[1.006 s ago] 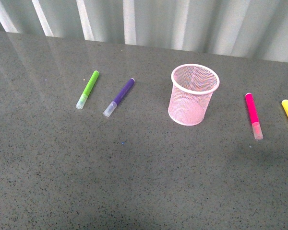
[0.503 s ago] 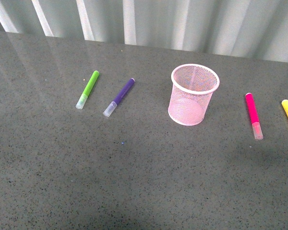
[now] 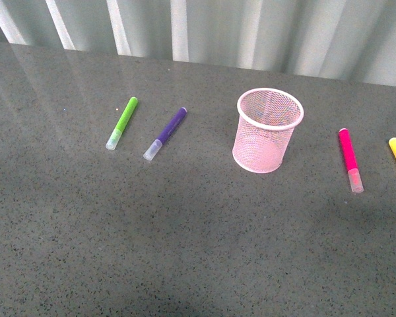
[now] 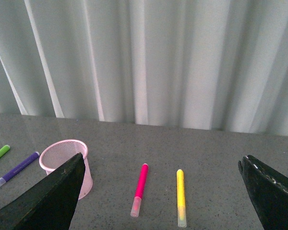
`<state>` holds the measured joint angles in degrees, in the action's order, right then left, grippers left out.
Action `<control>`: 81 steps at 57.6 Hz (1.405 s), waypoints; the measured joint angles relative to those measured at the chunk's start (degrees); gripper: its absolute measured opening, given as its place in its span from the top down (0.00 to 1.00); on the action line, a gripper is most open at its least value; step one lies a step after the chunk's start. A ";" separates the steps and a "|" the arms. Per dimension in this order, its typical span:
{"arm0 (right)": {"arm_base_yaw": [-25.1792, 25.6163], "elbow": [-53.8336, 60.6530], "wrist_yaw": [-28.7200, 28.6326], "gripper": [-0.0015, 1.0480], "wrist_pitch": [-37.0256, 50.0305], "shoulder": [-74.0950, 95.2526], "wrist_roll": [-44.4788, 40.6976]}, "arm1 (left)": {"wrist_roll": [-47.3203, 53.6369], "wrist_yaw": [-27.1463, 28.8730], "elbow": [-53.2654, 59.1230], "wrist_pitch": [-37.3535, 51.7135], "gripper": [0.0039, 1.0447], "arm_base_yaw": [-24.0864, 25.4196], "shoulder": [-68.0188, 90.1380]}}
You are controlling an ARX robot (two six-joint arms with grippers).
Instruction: Insert purple and pink pens into pink cup
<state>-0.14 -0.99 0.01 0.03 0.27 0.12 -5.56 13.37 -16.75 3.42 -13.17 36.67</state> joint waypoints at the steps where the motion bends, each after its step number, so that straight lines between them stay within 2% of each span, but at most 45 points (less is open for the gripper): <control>1: 0.00 0.00 0.00 0.07 0.00 0.00 0.02 | 0.46 -0.50 -1.66 2.10 0.06 -0.07 3.19; 7: 0.00 0.00 0.07 0.07 0.00 -0.04 0.02 | 2.10 -1.55 -12.04 9.07 0.06 0.22 20.11; 12: 0.00 0.00 0.09 0.07 0.00 -0.04 0.02 | 3.10 -2.21 -22.82 8.31 0.06 0.70 35.06; 15: 0.00 0.00 0.11 0.07 0.00 -0.04 0.02 | 3.48 -3.34 -28.96 5.73 0.06 0.92 42.86; 18: 0.00 0.00 0.09 0.07 0.00 -0.04 0.02 | 5.01 -1.81 -36.00 3.08 0.06 0.79 51.32; 25: 0.00 0.00 0.11 0.07 0.00 -0.04 0.00 | 7.85 -3.80 -51.65 -6.10 0.06 0.77 66.84; 35: 0.00 0.00 0.11 0.07 0.00 -0.04 0.02 | 9.97 -6.19 -64.81 -16.48 0.06 0.70 77.02; 40: 0.00 0.00 0.09 0.07 0.00 -0.04 0.00 | 10.64 -4.92 -69.22 -19.04 0.06 0.68 80.35; 47: 0.00 0.00 0.09 0.07 0.00 -0.04 0.02 | 11.52 -6.32 -74.31 -22.36 0.06 0.35 84.24; 65: 0.00 0.00 0.09 0.07 0.00 -0.04 0.02 | 8.66 -13.03 -81.40 -28.96 0.06 -2.29 92.30; 81: 0.00 0.00 0.09 0.07 0.00 -0.04 0.00 | 8.48 -13.51 -83.25 -28.65 0.06 -3.93 97.39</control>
<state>-0.14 -0.99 0.10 0.03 0.23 0.12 2.92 -0.14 -100.01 -25.23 -17.10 134.06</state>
